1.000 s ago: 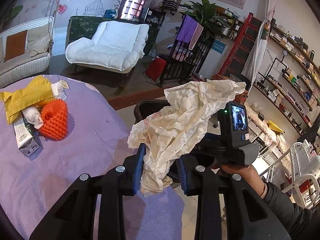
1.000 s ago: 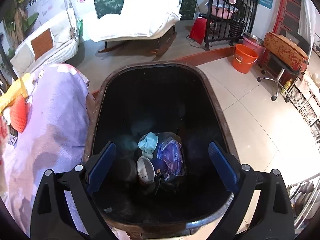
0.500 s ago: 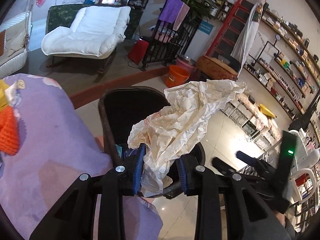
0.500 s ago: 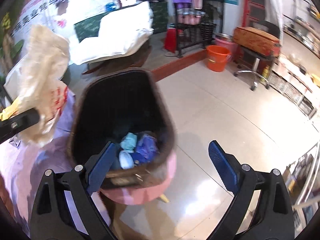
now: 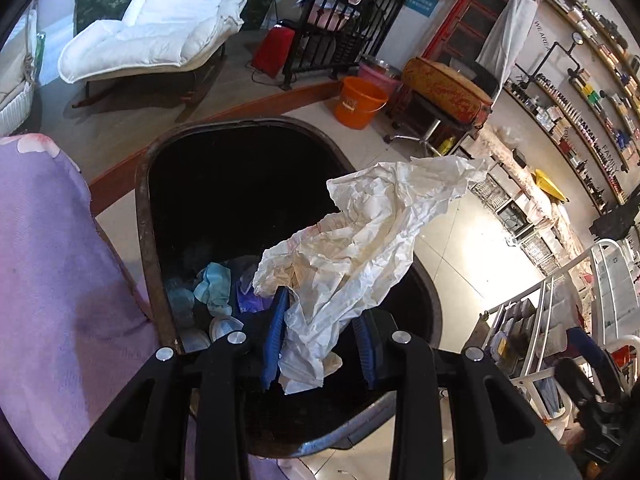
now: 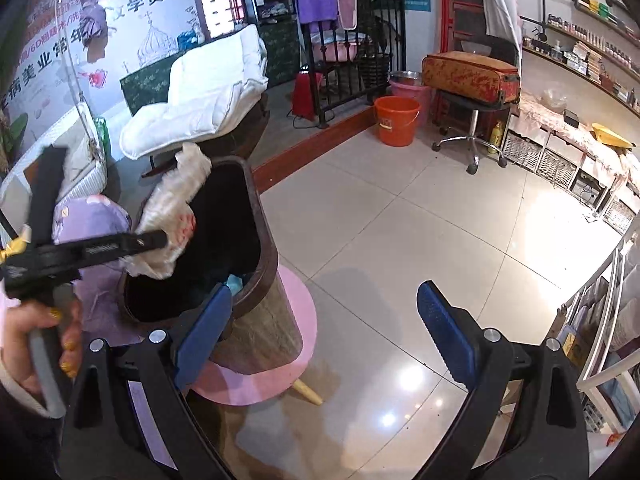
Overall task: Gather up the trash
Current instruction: 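Move the crumpled tissue over the black bin and open the left gripper, then return both tools from the bin to the table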
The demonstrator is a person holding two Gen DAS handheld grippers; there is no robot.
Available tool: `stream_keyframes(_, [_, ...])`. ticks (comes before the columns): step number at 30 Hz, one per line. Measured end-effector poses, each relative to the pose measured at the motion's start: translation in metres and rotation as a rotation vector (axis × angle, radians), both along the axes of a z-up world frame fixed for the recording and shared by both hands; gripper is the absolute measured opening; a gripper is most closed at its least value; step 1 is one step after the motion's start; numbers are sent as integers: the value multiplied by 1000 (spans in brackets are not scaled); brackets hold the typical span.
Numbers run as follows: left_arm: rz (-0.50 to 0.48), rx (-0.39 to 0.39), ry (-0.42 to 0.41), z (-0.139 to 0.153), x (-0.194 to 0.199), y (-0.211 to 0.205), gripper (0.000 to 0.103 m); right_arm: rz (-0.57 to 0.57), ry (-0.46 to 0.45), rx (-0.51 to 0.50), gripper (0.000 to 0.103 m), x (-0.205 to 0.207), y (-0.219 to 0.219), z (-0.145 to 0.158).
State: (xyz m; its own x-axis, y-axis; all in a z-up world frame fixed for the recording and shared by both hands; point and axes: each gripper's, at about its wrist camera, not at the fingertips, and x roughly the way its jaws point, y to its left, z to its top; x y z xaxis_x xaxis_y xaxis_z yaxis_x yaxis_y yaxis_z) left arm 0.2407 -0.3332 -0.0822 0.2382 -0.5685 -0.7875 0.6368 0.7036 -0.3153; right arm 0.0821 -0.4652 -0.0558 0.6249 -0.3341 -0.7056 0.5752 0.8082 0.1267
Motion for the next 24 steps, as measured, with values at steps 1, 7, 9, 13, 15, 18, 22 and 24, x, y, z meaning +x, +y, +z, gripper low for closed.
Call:
stream_keyframes(1, [5,8,7,-2,2,0,34,-1,-7,2,93,-1,-1,1])
stream_keyframes(7, [54,-20,30,-4,6,5,74,-8,-31,0,93,-5,-2,5])
stream_keyframes(9, [51,-33,29,-2,4,8,80,-17,-44,8,93,-6,-4,5])
stream_keyframes(13, [54,-55,24,5,1,11,85,-39,-72,9,93,-12,-6,9])
stream_keyframes(15, [57,-68,14,10,-2,14,86,-41,-72,8,93,-11,-7,9])
stream_keyframes(18, [59,-74,-18,20,-8,17,87,-36,-68,8,93,-9,-7,8])
stream_keyframes(22, [70,-70,-78,33,-18,25,88,-20,-64,3,93,-5,-2,8])
stream_keyframes(24, [75,-69,-106,38,-23,31,89,-10,-63,5,93,-4,-1,7])
